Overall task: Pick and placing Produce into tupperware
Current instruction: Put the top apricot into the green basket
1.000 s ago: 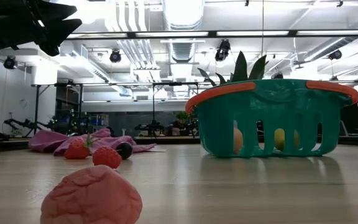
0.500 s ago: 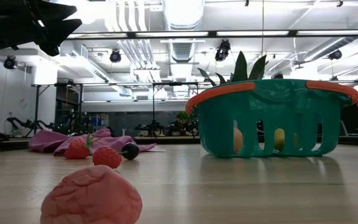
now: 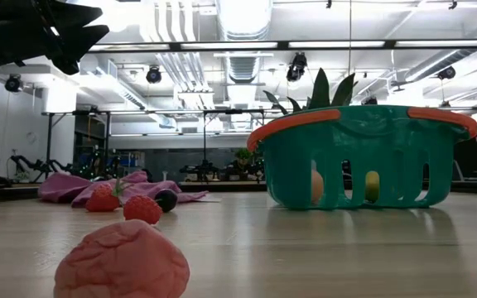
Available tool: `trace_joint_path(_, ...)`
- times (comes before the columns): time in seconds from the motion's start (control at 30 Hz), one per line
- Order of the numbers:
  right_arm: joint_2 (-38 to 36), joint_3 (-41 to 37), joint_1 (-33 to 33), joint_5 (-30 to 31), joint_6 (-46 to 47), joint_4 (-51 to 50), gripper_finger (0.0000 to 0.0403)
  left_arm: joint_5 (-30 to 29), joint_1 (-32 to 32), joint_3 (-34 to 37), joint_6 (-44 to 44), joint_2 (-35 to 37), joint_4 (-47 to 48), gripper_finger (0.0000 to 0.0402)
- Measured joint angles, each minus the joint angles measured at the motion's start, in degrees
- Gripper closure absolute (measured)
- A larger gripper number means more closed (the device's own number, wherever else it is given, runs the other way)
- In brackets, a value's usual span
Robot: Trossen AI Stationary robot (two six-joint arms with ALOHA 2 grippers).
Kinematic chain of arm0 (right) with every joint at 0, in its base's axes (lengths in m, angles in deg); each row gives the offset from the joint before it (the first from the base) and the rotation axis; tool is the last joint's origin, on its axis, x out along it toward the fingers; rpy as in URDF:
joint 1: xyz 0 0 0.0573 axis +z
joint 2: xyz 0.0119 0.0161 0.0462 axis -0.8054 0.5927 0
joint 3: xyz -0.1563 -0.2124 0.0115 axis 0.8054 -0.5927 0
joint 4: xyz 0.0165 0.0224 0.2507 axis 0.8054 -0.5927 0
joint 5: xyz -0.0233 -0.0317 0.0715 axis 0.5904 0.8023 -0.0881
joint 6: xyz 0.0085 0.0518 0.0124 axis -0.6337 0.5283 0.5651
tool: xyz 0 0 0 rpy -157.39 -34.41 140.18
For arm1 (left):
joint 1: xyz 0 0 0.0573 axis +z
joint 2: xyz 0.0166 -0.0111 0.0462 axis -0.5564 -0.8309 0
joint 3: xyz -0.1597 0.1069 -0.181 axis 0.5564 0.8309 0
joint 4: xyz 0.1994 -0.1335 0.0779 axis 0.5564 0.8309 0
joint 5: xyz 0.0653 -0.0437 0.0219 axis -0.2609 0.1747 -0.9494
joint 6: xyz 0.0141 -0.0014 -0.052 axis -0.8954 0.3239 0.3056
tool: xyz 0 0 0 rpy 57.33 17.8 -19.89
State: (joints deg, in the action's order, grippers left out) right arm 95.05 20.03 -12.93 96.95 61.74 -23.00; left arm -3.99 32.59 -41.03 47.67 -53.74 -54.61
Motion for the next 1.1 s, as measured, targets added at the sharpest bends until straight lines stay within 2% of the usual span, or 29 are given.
trace_joint_path(0.07, 0.0, 0.0, -0.1, 10.0, 1.4, -0.7, 0.0355, 0.0, 0.0, 0.0, 0.0, 0.0, 0.0, 0.0203)
trace_joint_path(0.1, 0.0, 0.0, -0.2, 13.4, 2.1, -1.6, 0.0355, 0.0, 0.0, 0.0, 0.0, 0.0, 0.0, 0.0203)
trace_joint_path(0.13, 0.0, 0.0, -0.3, 13.8, 2.6, -3.0, 0.0355, 0.0, 0.0, 0.0, 0.0, 0.0, 0.0, 0.0203)
trace_joint_path(0.17, -0.1, 0.0, -0.4, 11.6, 2.8, -4.5, 0.0355, 0.0, 0.0, 0.0, 0.0, 0.0, 0.0, 0.0203)
trace_joint_path(0.27, -0.1, 0.0, -0.4, -0.2, 2.7, -6.5, 0.0355, 0.0, 0.0, 0.0, 0.0, 0.0, 0.0, 0.0203)
trace_joint_path(0.3, -0.1, 0.0, -0.4, -1.4, 2.9, -6.4, 0.0355, 0.0, 0.0, 0.0, 0.0, 0.0, 0.0, 0.0203)
trace_joint_path(0.33, -0.1, 0.0, -0.3, -0.3, 4.0, -6.4, 0.0355, 0.0, 0.0, 0.0, 0.0, 0.0, 0.0, 0.0203)
trace_joint_path(0.43, -0.1, 0.0, -0.3, 11.2, 6.8, -7.4, 0.0355, 0.0, 0.0, 0.0, 0.0, 0.0, 0.0, 0.0203)
trace_joint_path(0.47, -0.1, 0.0, -0.4, 11.5, 6.9, -8.6, 0.0355, 0.0, 0.0, 0.0, 0.0, 0.0, 0.0, 0.0203)
trace_joint_path(0.57, 0.0, 0.0, -0.6, 1.0, 5.5, -9.8, 0.0355, 0.0, 0.0, 0.0, 0.0, 0.0, 0.0, 0.0203)
trace_joint_path(0.6, 0.0, 0.0, -0.6, 0.2, 5.7, -9.4, 0.0355, 0.0, 0.0, 0.0, 0.0, 0.0, 0.0, 0.0203)
trace_joint_path(0.7, 0.0, 0.0, -0.3, 5.6, 9.3, -10.1, 0.0355, 0.0, 0.0, 0.0, 0.0, 0.0, 0.0, 0.0203)
trace_joint_path(0.8, -0.1, 0.0, -0.9, -0.8, 7.3, -11.0, 0.0355, 0.0, 0.0, 0.0, 0.0, 0.0, 0.0, 0.0203)
trace_joint_path(0.83, 0.0, 0.0, -0.9, -0.6, 7.2, -10.5, 0.0355, 0.0, 0.0, 0.0, 0.0, 0.0, 0.0, 0.0203)
trace_joint_path(0.9, 0.0, 0.0, -0.6, 3.8, 8.9, -10.5, 0.0355, 0.0, 0.0, 0.0, 0.0, 0.0, 0.0, 0.0203)
trace_joint_path(1.03, -0.9, 0.0, -0.5, 4.5, 9.4, -12.6, 0.0355, 0.0, 0.0, 0.0, 0.0, 0.0, 0.0, 0.0203)
trace_joint_path(1.1, -0.9, 0.0, -0.7, 8.6, 9.7, -13.1, 0.0355, 0.0, 0.0, 0.0, 0.0, 0.0, 0.0, 0.0203)
